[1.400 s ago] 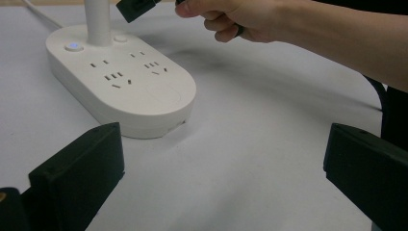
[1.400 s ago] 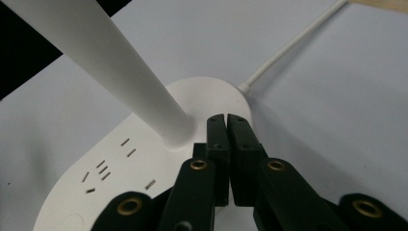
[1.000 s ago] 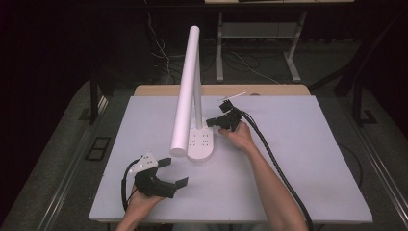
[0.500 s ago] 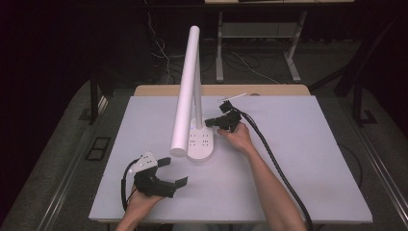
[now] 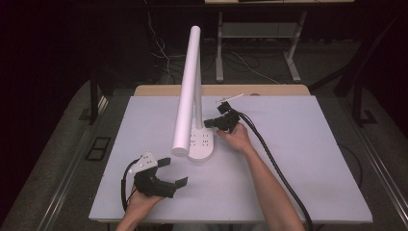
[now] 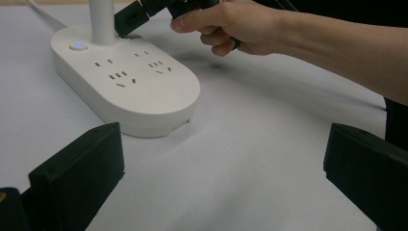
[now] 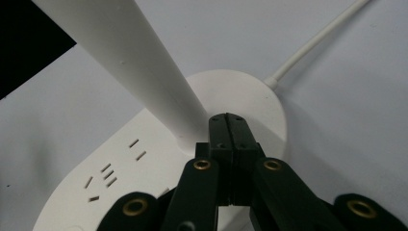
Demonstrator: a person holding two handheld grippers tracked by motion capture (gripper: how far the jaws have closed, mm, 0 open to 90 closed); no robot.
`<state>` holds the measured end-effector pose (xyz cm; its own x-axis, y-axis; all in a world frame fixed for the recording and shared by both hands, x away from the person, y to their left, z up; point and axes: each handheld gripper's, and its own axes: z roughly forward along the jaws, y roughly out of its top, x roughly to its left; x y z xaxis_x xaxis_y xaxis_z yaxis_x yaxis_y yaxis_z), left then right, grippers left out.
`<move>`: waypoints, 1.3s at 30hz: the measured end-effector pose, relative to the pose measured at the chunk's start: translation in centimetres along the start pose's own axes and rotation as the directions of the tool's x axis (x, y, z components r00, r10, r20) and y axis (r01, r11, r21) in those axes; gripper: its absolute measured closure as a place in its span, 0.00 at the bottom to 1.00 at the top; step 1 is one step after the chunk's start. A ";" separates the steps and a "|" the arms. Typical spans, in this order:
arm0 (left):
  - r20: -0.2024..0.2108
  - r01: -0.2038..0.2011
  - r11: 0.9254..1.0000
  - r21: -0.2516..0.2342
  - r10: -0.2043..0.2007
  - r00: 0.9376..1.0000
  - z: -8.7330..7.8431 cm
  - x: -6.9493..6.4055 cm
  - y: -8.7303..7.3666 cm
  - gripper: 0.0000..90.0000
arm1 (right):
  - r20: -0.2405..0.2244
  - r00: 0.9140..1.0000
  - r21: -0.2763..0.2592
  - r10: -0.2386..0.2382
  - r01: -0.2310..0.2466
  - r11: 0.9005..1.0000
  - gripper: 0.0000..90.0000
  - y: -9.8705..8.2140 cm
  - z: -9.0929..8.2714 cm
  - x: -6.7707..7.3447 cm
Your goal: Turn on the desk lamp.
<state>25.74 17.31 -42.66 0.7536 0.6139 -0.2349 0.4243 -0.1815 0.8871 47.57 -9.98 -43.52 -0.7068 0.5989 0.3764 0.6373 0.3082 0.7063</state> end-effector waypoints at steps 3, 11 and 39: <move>0.000 0.000 1.000 0.001 0.000 1.000 0.0 0.0 0.0 0.00 | 0.011 1.000 -0.001 -0.013 0.013 1.000 1.00 0.0 0.0 0.2; -0.003 0.005 1.000 -0.001 -0.005 1.000 0.0 0.1 0.0 0.00 | 0.003 1.000 0.005 -0.015 0.015 1.000 1.00 0.1 -0.4 0.1; -0.013 0.015 1.000 -0.012 -0.015 1.000 -0.2 0.3 0.0 0.00 | 0.036 0.997 -0.013 -0.068 0.068 0.998 0.98 -0.7 -6.4 0.1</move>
<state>25.83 17.61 -42.66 0.7406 0.6265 -0.2430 0.4294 -0.1630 0.8883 45.10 -14.86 -40.16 -0.7368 0.6028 0.3061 0.5837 0.3388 0.7379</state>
